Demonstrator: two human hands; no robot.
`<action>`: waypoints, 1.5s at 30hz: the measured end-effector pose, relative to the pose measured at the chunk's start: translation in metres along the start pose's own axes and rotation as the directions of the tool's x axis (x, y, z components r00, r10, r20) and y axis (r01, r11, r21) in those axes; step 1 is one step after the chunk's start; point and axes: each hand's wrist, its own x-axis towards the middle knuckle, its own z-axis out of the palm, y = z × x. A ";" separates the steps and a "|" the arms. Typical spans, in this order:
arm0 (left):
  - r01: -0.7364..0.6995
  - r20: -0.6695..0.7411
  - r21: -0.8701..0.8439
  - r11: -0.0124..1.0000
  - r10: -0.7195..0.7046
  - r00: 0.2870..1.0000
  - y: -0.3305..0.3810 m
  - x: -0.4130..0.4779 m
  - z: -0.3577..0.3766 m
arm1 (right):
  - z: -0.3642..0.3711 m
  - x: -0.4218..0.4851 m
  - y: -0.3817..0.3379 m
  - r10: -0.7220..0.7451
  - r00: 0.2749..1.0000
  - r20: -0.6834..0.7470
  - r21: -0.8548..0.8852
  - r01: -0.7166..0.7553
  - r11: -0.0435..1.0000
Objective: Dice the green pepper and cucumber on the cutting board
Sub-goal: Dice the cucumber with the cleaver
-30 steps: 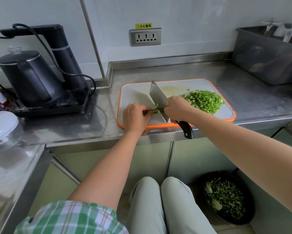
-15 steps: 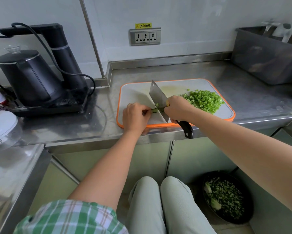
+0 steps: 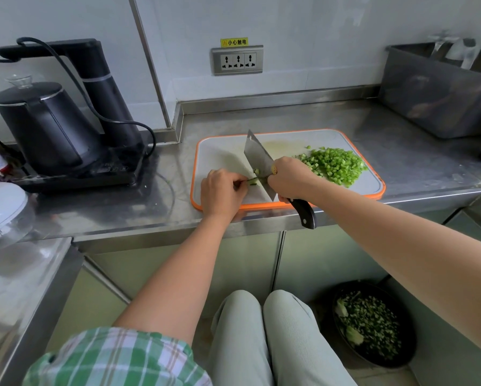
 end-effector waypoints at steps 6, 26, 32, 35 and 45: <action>-0.004 -0.014 -0.005 1.000 0.004 1.000 0.000 0.000 0.000 | -0.006 -0.003 -0.004 -0.012 0.999 0.040 -0.037 0.014 0.999; 0.028 -0.009 -0.114 0.993 -0.029 1.000 0.000 -0.003 -0.003 | 0.006 -0.001 -0.006 -0.017 0.999 0.035 -0.049 0.019 0.999; 0.024 -0.033 -0.137 0.990 -0.029 0.999 0.000 -0.004 -0.002 | -0.001 0.001 -0.007 -0.018 1.000 -0.013 0.026 0.018 0.999; 0.022 -0.030 -0.126 0.992 -0.026 0.999 0.000 -0.003 -0.001 | 0.000 -0.002 -0.008 -0.012 1.000 0.020 -0.008 0.012 1.000; 0.031 -0.027 -0.135 0.990 -0.035 0.999 -0.001 -0.003 -0.001 | 0.005 0.001 -0.011 0.007 1.000 0.015 0.005 -0.007 1.000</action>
